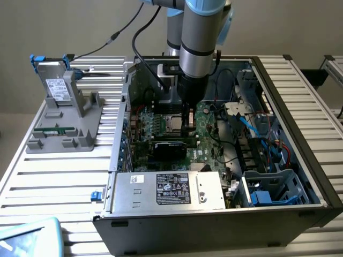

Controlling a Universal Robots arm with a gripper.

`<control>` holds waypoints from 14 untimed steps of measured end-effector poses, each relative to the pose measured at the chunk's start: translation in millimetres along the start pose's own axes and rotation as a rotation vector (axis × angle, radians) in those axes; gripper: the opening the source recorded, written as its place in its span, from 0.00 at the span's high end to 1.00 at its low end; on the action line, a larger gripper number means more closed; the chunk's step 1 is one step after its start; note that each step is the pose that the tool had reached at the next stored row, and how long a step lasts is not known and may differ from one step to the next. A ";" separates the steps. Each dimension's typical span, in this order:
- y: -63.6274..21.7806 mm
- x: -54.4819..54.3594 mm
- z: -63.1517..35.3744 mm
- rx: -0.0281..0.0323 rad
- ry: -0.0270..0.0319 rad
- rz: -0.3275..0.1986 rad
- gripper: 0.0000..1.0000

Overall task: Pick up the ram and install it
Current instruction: 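Press down the ram until it locks into place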

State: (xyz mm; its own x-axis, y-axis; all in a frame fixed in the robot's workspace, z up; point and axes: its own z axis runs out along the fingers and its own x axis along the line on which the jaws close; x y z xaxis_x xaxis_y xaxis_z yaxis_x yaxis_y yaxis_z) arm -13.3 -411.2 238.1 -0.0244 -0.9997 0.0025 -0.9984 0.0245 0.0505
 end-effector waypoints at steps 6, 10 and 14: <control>-2.5 0.0 -0.1 0.0010 0.0000 0.000 0.89; -4.2 -0.1 -0.2 0.0011 0.0000 0.000 0.89; -6.3 -0.1 -0.4 0.0012 0.0001 0.000 0.89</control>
State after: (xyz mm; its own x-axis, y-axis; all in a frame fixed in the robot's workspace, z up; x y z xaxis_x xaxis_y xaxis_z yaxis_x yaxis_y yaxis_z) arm -7.1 -411.3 238.1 -0.0246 -0.9997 0.0025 -0.9985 0.0247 0.0494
